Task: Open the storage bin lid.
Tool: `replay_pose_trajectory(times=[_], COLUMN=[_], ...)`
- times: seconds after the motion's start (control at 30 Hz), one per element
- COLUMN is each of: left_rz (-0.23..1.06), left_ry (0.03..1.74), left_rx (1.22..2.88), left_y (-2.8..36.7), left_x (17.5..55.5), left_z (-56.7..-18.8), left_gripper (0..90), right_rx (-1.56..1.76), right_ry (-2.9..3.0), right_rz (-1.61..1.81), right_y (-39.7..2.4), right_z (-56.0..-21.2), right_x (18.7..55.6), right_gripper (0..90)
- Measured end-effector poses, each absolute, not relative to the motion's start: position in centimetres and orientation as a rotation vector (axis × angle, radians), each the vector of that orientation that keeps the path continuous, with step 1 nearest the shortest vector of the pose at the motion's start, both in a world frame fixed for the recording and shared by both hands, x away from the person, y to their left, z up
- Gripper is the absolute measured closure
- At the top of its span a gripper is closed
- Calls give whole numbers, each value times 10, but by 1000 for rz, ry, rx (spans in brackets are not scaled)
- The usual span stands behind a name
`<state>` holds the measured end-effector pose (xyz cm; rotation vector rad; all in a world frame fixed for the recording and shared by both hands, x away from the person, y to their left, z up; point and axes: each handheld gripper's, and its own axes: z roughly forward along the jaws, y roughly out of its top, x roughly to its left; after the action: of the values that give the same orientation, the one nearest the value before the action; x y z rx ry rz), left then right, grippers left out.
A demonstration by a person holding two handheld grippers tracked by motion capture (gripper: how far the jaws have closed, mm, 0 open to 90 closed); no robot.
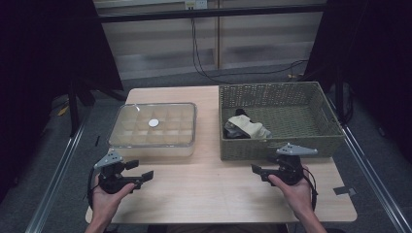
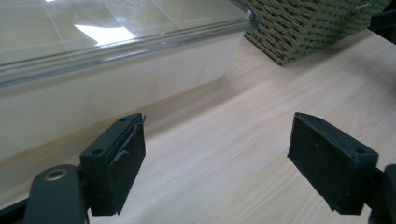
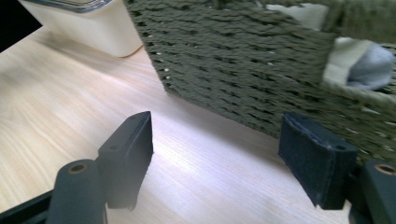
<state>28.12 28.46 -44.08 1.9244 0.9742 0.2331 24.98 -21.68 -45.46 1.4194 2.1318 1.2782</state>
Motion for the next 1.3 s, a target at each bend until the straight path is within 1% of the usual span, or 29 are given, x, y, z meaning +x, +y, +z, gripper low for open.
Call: replay_pose_trajectory(times=[0.17,0.37,0.5,0.67,0.77,1.07,1.1,1.3], left_rz=[246,252,256,270,287,300,305,330], left_ry=[974,982,990,1004,1009,1039,1057,1079], left_rx=[1922,1942,1943,1912,1925,1912,1894,1868], left_y=[292,298,303,317,323,335,338,350], left_x=[284,288,290,293,296,305,308,318], left_z=[-435,-432,-429,-420,-417,-413,-412,-403], left_gripper=[198,161,159,206,216,230,229,223], right_rx=[1414,1391,1360,1316,1304,1255,1245,1229], right_ry=[2141,2158,2173,2185,2178,2208,2218,2250], right_rz=[1314,1339,1342,1385,1405,1404,1404,1417], right_y=[-214,-205,-198,-182,-175,-156,-152,-138], right_z=[-450,-442,-438,-427,-419,-405,-404,-395], right_x=[253,258,261,268,272,290,296,317], right_gripper=[262,296,301,313,314,325,345,362])
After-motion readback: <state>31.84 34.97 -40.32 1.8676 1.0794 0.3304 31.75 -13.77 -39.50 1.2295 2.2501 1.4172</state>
